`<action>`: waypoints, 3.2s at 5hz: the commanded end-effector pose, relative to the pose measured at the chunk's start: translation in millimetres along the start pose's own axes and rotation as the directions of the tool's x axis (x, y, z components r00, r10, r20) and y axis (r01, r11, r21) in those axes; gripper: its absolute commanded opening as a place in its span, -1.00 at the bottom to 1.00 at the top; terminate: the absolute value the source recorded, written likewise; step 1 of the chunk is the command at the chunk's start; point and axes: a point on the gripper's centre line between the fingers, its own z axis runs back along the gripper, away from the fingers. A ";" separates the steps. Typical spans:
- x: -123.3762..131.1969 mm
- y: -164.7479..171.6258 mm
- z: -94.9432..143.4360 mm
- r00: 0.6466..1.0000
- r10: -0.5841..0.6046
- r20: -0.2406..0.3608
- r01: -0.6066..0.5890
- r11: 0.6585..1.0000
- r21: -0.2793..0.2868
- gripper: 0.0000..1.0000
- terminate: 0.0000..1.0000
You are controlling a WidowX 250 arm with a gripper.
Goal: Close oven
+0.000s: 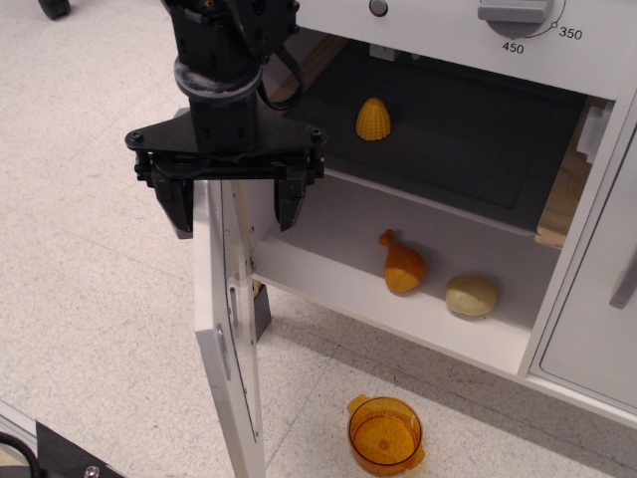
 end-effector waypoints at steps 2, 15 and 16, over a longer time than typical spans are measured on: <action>-6.7 -5.1 -5.0 0.999 0.039 -0.022 -0.039 0.999 0.025 1.00 -1.00; -29.8 -83.6 -35.4 0.998 -0.067 -0.007 0.067 0.998 0.022 1.00 -1.00; -22.7 -100.7 -39.3 0.999 -0.049 0.005 0.049 0.998 -0.030 1.00 -1.00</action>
